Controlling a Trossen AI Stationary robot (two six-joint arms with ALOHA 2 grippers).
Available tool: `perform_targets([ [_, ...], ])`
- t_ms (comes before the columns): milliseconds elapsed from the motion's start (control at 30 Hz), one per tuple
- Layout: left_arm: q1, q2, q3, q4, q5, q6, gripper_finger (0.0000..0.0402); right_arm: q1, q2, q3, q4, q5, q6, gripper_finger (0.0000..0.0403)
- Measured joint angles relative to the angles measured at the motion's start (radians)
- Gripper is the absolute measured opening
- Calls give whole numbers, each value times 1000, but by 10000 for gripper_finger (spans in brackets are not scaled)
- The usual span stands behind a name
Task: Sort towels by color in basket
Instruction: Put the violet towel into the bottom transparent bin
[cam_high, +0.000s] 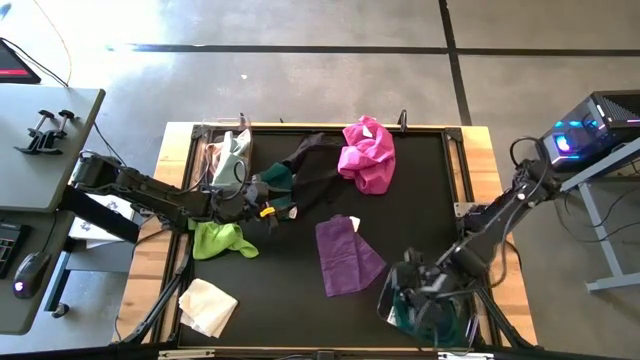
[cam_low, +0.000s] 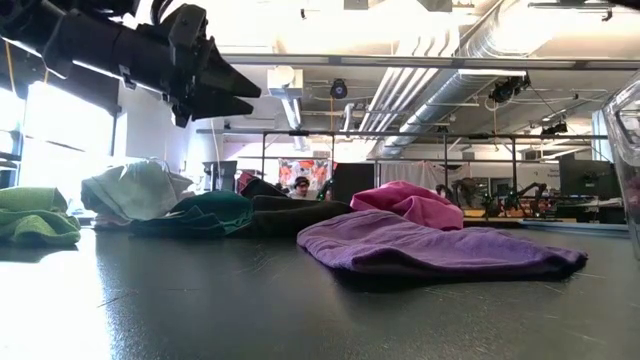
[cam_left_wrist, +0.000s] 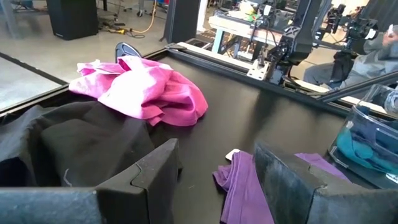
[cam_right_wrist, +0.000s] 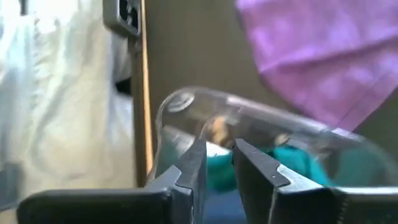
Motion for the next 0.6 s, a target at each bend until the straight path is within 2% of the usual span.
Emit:
perform_targets([
  [133, 1, 0, 0, 4, 0, 0, 195, -3, -1, -9, -39, 147, -1, 75],
  [300, 8, 0, 0, 29, 0, 14, 195, -97, 0, -94, -119, 211, -28, 75],
  [467, 10, 0, 0, 31, -1, 17, 195, -226, 0, -195, -12, 170, -106, 75],
  [600, 10, 0, 0, 29, -1, 18, 195, -325, 0, -272, 86, 59, -118, 75],
])
